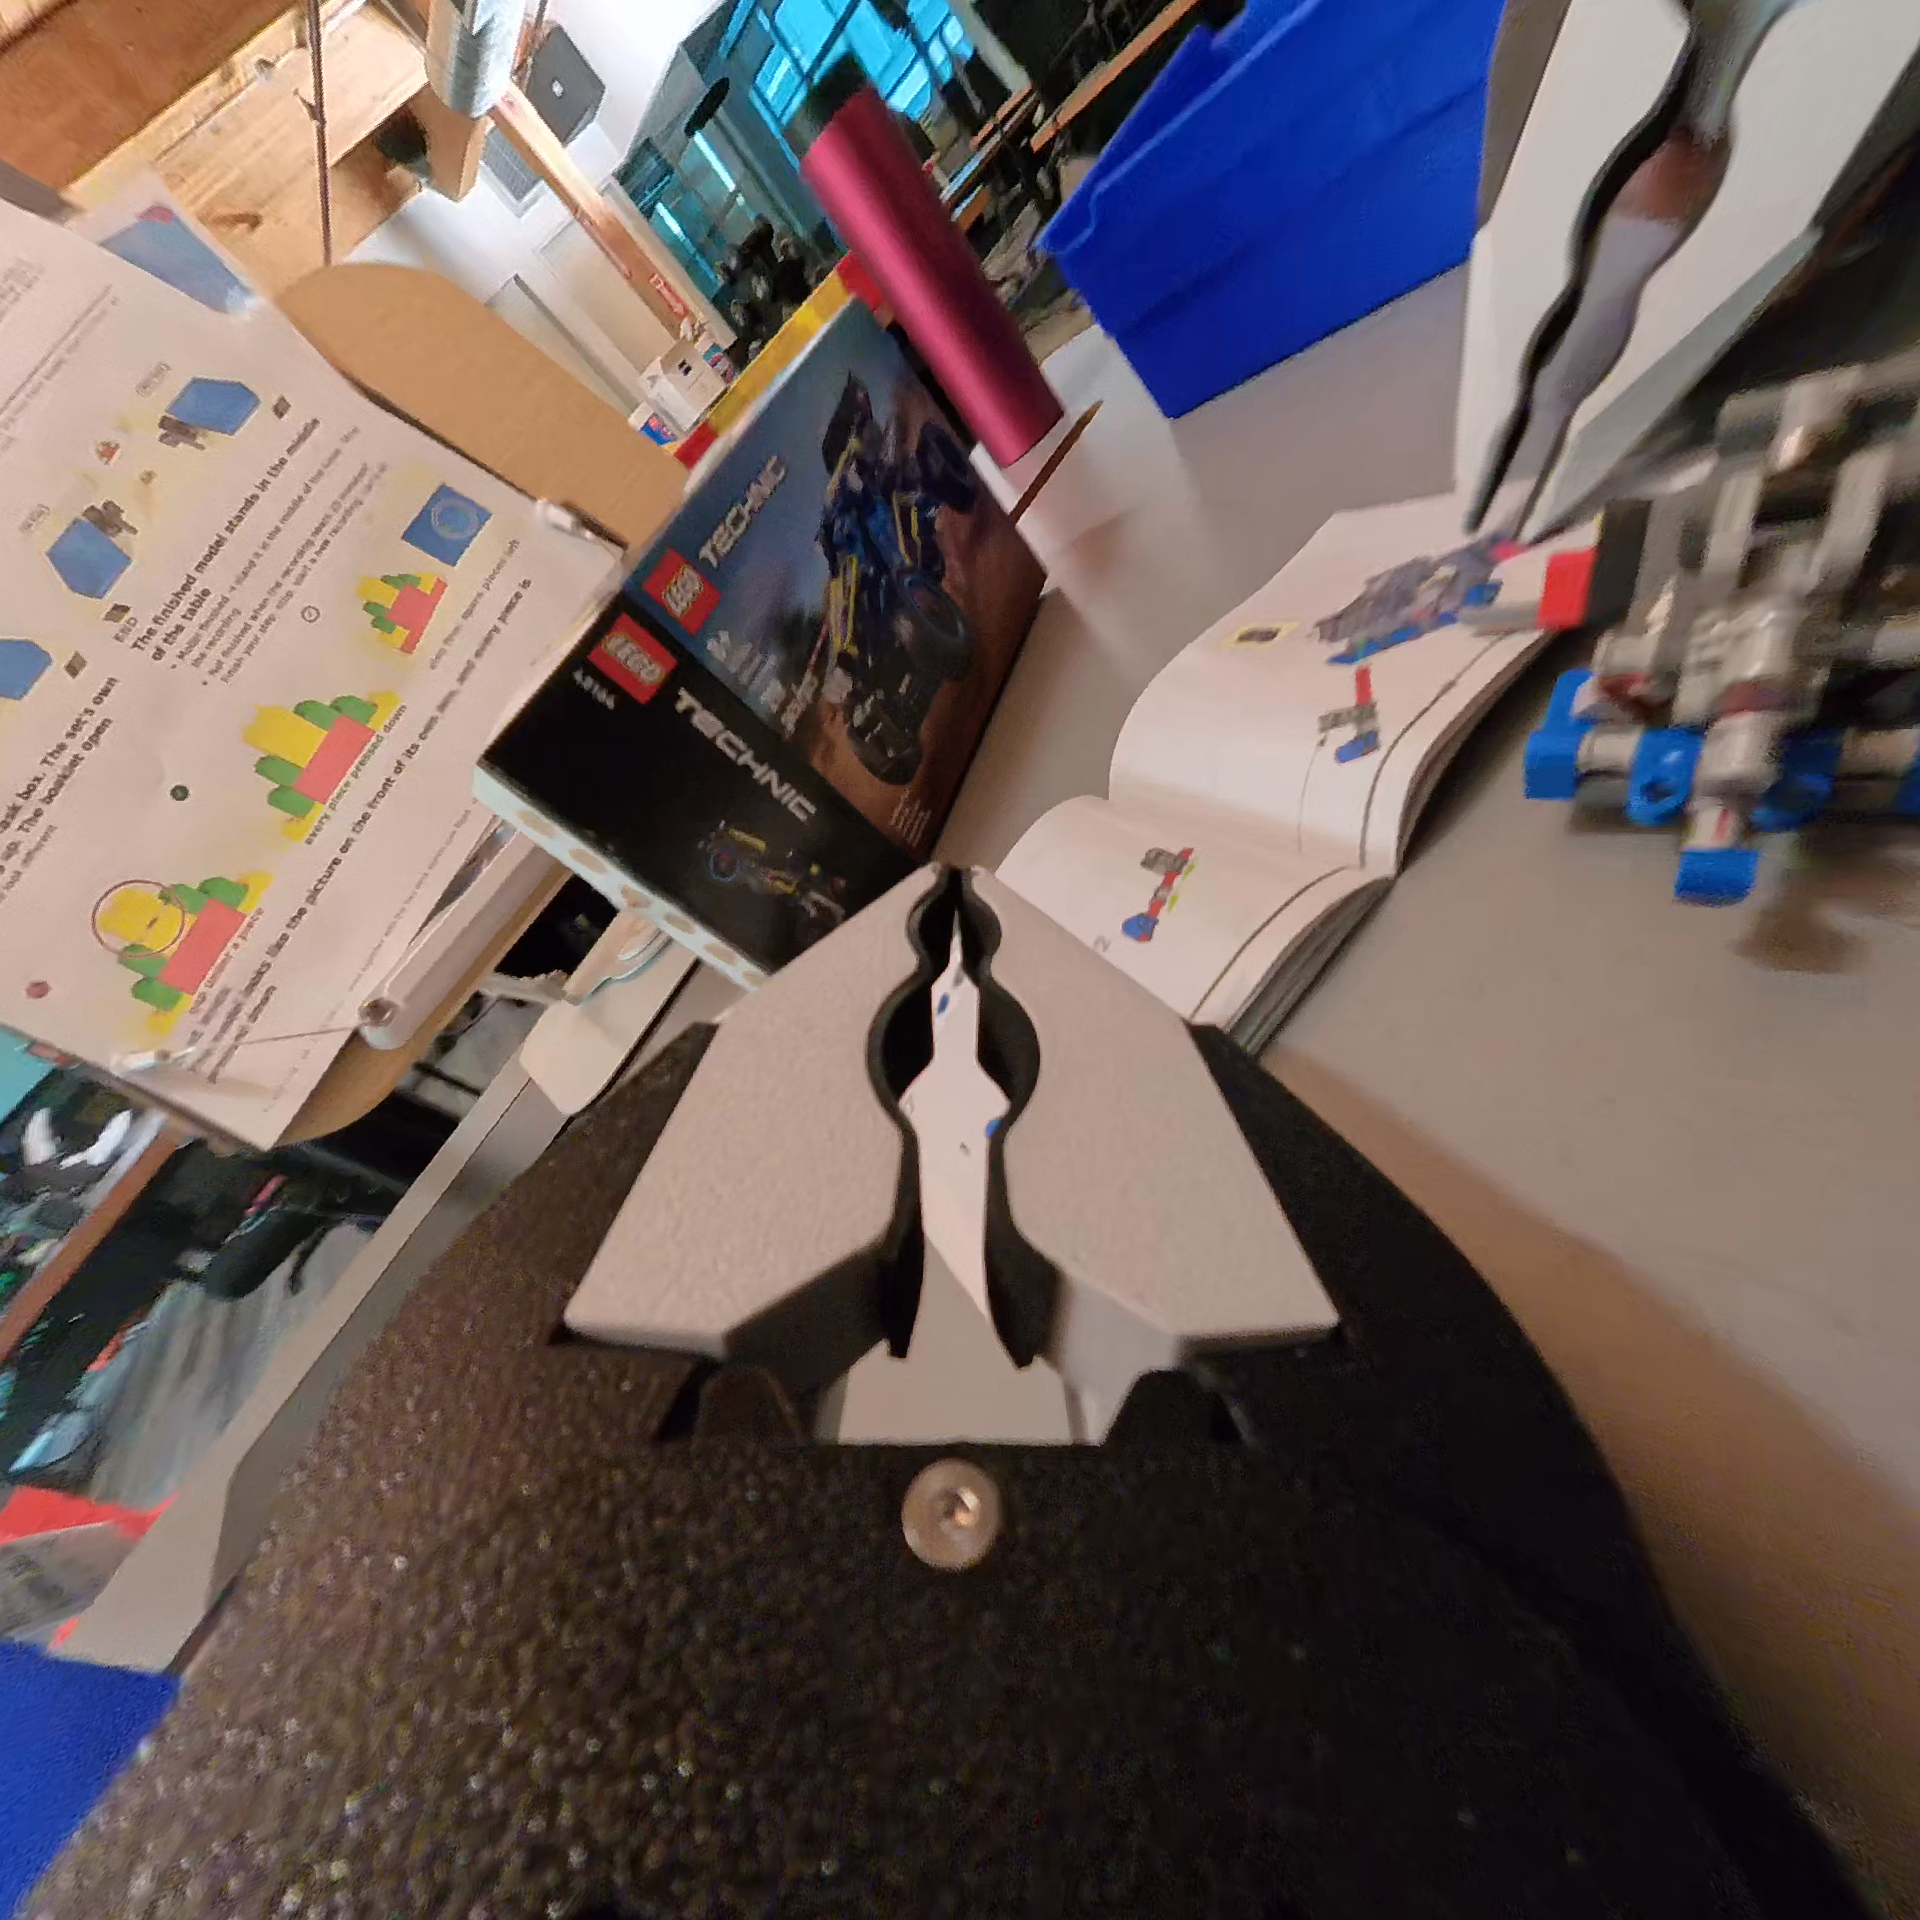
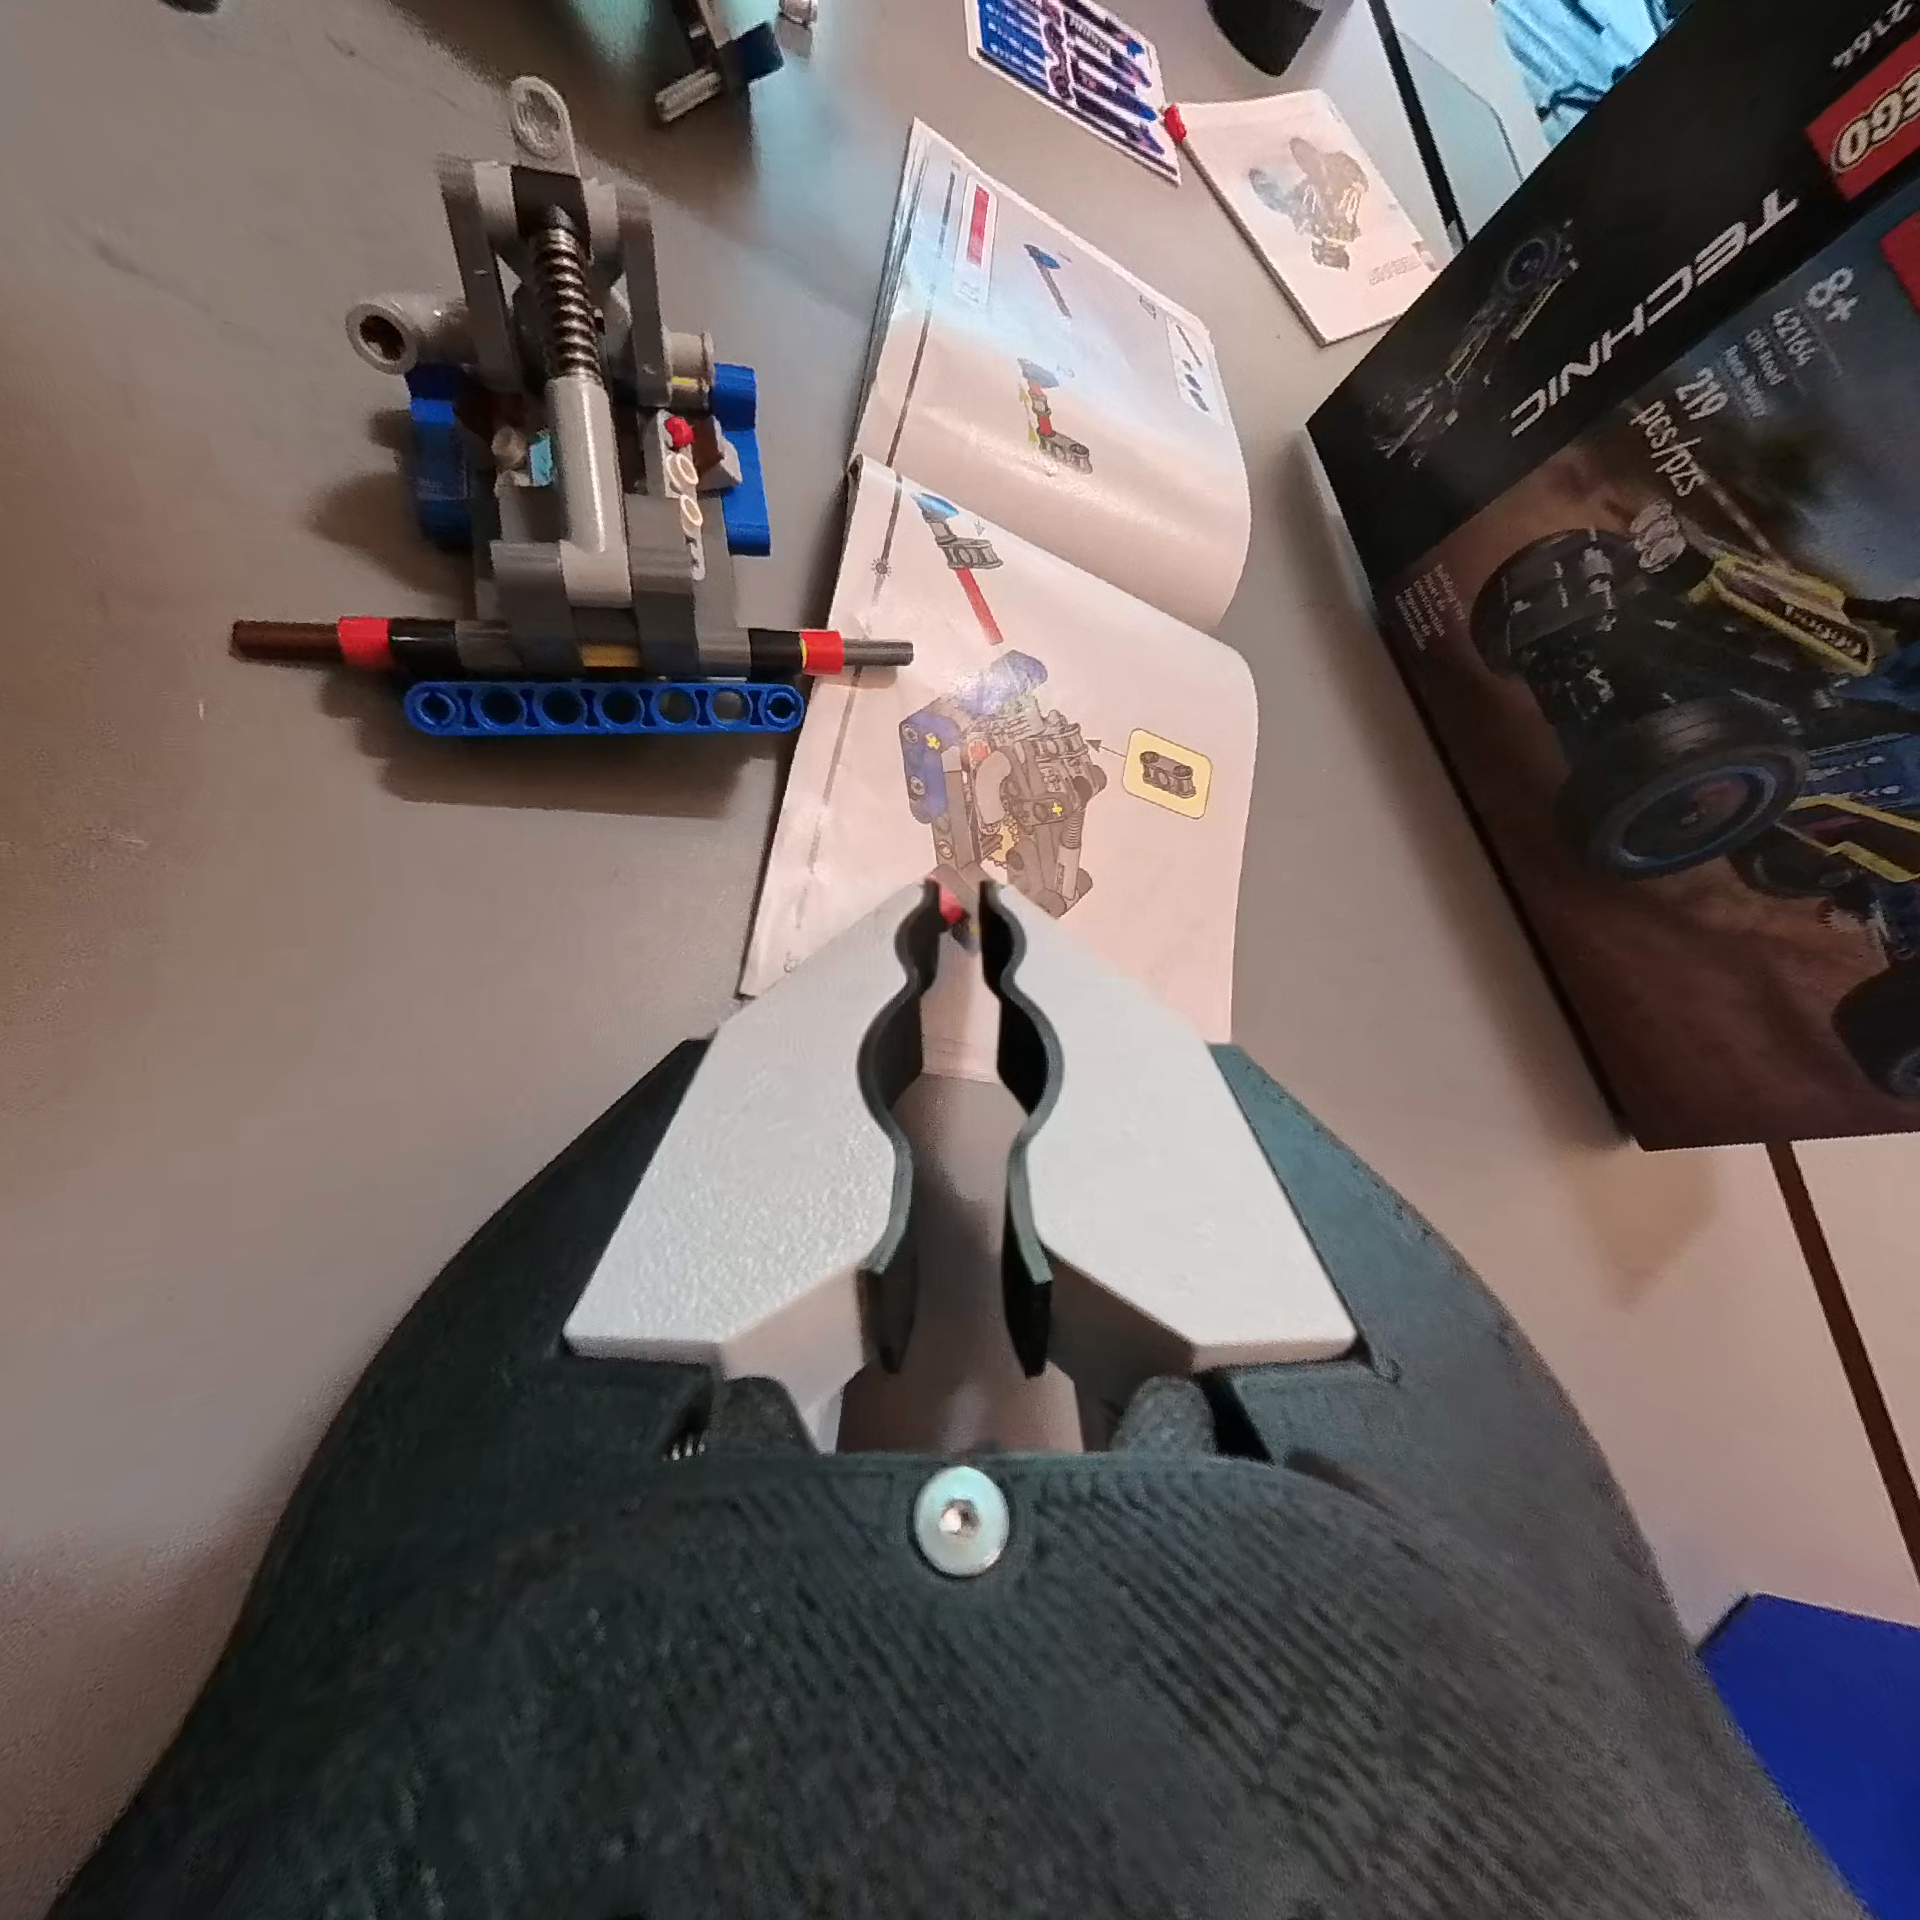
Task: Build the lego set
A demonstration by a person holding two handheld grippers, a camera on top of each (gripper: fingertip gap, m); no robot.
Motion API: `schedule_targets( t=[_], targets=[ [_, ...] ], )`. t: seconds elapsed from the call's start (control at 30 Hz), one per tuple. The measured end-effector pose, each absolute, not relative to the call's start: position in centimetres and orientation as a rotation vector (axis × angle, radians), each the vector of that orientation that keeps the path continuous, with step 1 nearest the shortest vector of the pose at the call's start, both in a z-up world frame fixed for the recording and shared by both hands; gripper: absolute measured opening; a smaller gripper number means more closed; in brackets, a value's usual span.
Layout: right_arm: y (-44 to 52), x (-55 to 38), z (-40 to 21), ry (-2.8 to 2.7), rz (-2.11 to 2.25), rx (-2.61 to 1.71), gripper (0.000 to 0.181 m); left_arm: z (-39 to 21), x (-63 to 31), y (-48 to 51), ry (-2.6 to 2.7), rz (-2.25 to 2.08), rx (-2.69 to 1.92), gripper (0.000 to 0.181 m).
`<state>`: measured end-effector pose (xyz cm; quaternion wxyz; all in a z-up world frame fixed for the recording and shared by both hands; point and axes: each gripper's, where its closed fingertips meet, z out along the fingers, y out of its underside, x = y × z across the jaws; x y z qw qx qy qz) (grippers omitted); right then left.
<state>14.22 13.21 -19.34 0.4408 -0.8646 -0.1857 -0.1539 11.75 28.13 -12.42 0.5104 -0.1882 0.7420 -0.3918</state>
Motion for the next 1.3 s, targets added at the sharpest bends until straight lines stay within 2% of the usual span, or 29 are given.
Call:
schedule_targets(
  t=[0.2,0.27,0.4,0.53,0.63,0.97,1.3],
  targets=[
    [12.4,13.8,-17.3,-0.412,-0.312,-2.081,0.016,-11.7,6.6,23.7,2.09,-1.334,-0.308,0.0],
    [11.8,13.3,-15.9,-0.337,-0.242,-2.045,0.02,-13.2,4.6,22.5,2.257,-1.411,-0.298,0.008],
    [12.5,10.2,-12.3,-0.237,-0.113,-1.907,0.024,-16.6,3.4,21.5,2.443,-1.284,-0.313,0.016],
    [14.7,6.6,-13.5,-0.306,-0.112,-1.993,0.033,-18.6,3.7,20.9,2.534,-1.137,-0.355,0.019],
    [15.7,5.7,-14.6,-0.351,-0.123,-2.064,0.033,-18.6,4.0,20.5,2.521,-1.124,-0.374,0.019],
    [16.2,6.4,-16.7,-0.457,-0.163,-2.129,0.007,-18.9,5.1,19.8,2.487,-1.091,-0.372,0.007],
    [16.1,6.6,-16.8,-0.474,-0.172,-2.109,0.006,-19.8,5.0,21.3,2.545,-1.02,-0.37,0.004]
  ],
)
